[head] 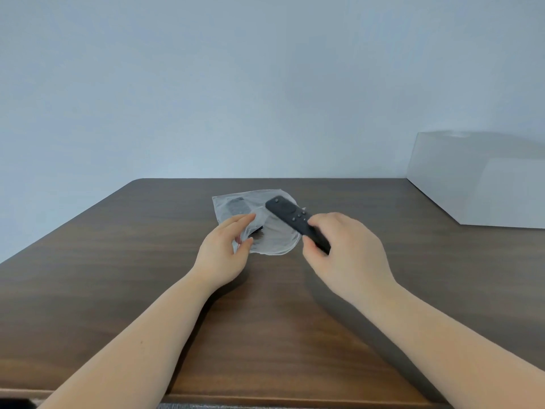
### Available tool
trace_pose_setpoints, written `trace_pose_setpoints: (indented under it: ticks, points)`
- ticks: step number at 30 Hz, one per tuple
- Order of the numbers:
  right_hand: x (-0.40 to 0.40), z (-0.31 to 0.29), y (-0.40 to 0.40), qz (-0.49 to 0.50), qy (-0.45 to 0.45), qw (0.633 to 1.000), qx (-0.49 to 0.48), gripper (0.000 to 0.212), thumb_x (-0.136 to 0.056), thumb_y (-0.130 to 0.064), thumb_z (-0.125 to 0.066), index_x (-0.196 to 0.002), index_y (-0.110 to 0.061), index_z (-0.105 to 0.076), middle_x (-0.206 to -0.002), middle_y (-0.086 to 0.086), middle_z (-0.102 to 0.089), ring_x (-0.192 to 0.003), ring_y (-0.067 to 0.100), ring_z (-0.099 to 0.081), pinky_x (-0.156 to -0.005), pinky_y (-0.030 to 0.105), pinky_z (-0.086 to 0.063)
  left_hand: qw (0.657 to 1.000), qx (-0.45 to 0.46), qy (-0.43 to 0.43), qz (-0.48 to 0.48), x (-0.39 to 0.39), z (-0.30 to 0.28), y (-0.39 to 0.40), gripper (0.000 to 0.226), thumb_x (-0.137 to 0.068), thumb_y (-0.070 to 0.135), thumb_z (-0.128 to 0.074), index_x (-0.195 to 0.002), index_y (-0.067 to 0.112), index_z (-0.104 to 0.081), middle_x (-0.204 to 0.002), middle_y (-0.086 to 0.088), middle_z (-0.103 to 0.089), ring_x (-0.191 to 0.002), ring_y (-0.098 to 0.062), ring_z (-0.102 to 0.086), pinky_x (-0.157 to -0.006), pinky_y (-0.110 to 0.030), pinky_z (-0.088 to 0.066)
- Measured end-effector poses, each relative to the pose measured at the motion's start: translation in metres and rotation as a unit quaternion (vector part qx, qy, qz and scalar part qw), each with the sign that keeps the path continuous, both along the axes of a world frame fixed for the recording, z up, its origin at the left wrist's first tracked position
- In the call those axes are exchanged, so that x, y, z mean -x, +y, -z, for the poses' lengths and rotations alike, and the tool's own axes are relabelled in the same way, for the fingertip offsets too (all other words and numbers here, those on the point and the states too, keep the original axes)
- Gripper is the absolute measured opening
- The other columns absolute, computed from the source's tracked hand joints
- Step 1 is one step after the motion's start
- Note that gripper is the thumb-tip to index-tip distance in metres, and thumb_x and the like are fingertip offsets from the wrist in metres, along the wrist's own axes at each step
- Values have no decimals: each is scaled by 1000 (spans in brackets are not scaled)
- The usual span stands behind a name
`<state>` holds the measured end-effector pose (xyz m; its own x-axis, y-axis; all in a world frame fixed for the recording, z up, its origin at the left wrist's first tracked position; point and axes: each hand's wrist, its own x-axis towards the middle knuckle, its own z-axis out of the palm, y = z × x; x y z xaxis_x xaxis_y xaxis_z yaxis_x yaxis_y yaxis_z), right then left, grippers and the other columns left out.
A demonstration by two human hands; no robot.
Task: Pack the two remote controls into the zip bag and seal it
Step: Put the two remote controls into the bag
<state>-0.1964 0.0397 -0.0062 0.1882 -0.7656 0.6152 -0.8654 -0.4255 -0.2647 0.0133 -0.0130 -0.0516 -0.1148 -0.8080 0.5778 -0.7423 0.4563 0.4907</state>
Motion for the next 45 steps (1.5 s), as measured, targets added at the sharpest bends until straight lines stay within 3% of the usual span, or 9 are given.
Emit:
trace_pose_setpoints:
  ticks: [3,6,10,15,19,25,29,33,45]
  points:
    - [-8,12,14,26,100,995,8,12,-78,-28,-62,-79,-16,-62,-71,1,-61,-67,27,-58,-50,28,-35,1000,2,-11,9,0,1,-2,51,-85,7,-55,-132,22,-42,-118,15,-50,-77,-1,-49,-79,-12,-34]
    - [-16,22,10,42,126,991,2,20,-72,-24,-72,-66,-13,-56,-60,3,-58,-57,27,-57,-46,26,-28,1000,7,-20,20,3,3,-2,52,-84,7,-56,-131,24,-43,-122,19,-47,-79,4,-48,-83,-20,-36]
    - [-33,25,-15,23,115,993,-31,14,-93,-22,-49,-94,-9,-55,-96,10,-61,-92,29,-55,-62,33,-35,999,14,-23,36,4,4,-2,54,-81,4,-57,-130,24,-45,-123,20,-47,-81,5,-48,-85,-24,-40]
    - [-58,25,-50,28,120,991,-60,16,-93,-14,-53,-107,-6,-56,-108,14,-61,-103,29,-54,-67,33,-42,999,15,-21,39,3,4,-2,56,-80,4,-60,-130,24,-45,-128,7,-54,-81,-8,-48,-87,-25,-40]
    - [-63,34,-71,52,103,989,-96,18,-94,-12,-52,-110,-5,-55,-112,15,-59,-107,29,-53,-66,33,-39,999,17,-24,34,3,5,-4,56,-79,4,-60,-129,25,-47,-126,9,-56,-81,-2,-46,-88,-24,-39]
    - [-56,36,-70,8,69,987,-143,30,-92,-29,-55,-114,-9,-48,-120,14,-54,-111,31,-48,-78,41,-49,999,12,-21,35,3,2,-4,56,-78,3,-61,-128,26,-48,-116,19,-51,-79,1,-47,-82,-13,-34]
    - [-42,25,-55,7,110,992,-66,30,-91,-36,-54,-107,-10,-53,-109,9,-57,-102,28,-53,-70,36,-45,999,7,-12,29,1,1,-5,55,-78,3,-61,-127,23,-49,-115,17,-52,-79,-2,-47,-82,-5,-30]
    - [-33,32,-48,-16,149,981,-122,29,-94,-34,-47,-89,-9,-60,-96,9,-61,-91,30,-58,-62,33,-39,1000,6,0,26,1,0,-6,54,-77,0,-60,-126,21,-51,-108,19,-52,-83,-6,-46,-83,0,-28]
    - [-51,38,-70,-8,165,975,-151,17,-93,-12,-44,-98,-8,-60,-104,7,-58,-89,31,-60,-59,33,-35,999,-16,-16,33,0,-1,-5,56,-74,-6,-57,-123,20,-54,-107,17,-54,-84,-4,-48,-82,5,-26]
